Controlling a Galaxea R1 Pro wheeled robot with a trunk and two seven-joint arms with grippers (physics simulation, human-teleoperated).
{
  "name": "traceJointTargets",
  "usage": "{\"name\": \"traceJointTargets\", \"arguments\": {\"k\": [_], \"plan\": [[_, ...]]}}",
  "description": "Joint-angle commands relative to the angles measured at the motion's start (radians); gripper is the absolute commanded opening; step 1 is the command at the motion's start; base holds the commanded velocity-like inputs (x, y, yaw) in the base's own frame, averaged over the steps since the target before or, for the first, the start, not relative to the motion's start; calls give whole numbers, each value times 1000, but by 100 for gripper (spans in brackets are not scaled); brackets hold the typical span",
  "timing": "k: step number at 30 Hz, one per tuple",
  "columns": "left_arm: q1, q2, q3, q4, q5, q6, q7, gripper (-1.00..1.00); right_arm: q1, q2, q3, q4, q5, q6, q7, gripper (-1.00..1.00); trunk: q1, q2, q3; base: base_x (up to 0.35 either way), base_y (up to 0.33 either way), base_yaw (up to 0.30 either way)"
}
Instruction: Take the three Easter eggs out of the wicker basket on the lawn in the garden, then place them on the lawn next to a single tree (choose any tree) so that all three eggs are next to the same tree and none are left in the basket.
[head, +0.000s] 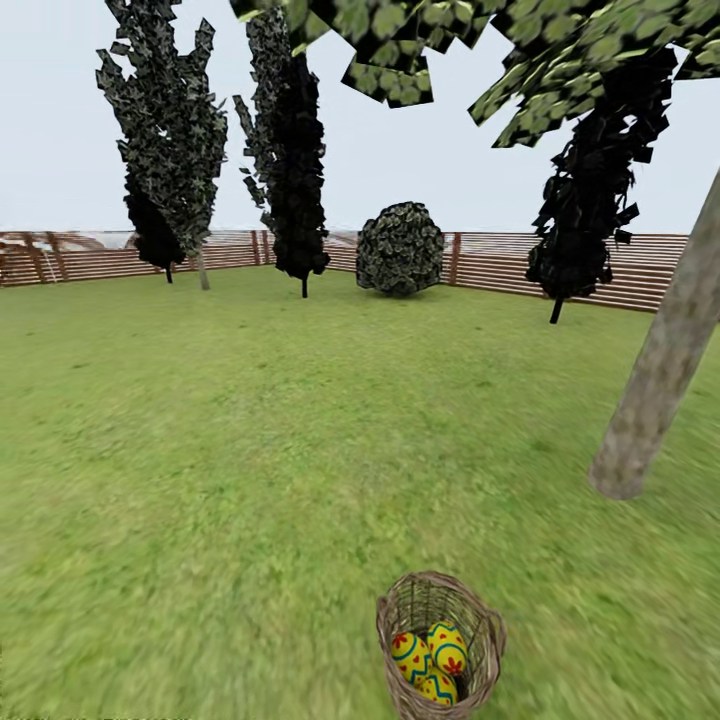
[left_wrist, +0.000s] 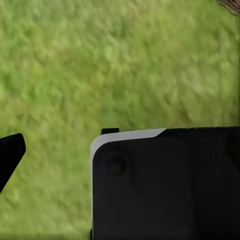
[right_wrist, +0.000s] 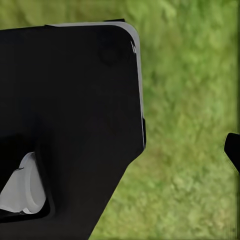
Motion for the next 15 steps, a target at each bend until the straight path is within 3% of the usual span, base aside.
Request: {"name": "traceJointTargets", "arguments": {"k": [1, 15], "plan": [[0, 0, -2, 1, -1, -3, 0, 100, 0, 0, -7, 0, 0, -3, 0, 100, 0, -1, -1, 0, -80, 54], [0, 0, -2, 1, -1, -3, 0, 100, 0, 0, -6, 0, 5, -3, 0, 100, 0, -1, -2, 0, -14, 9]]}}
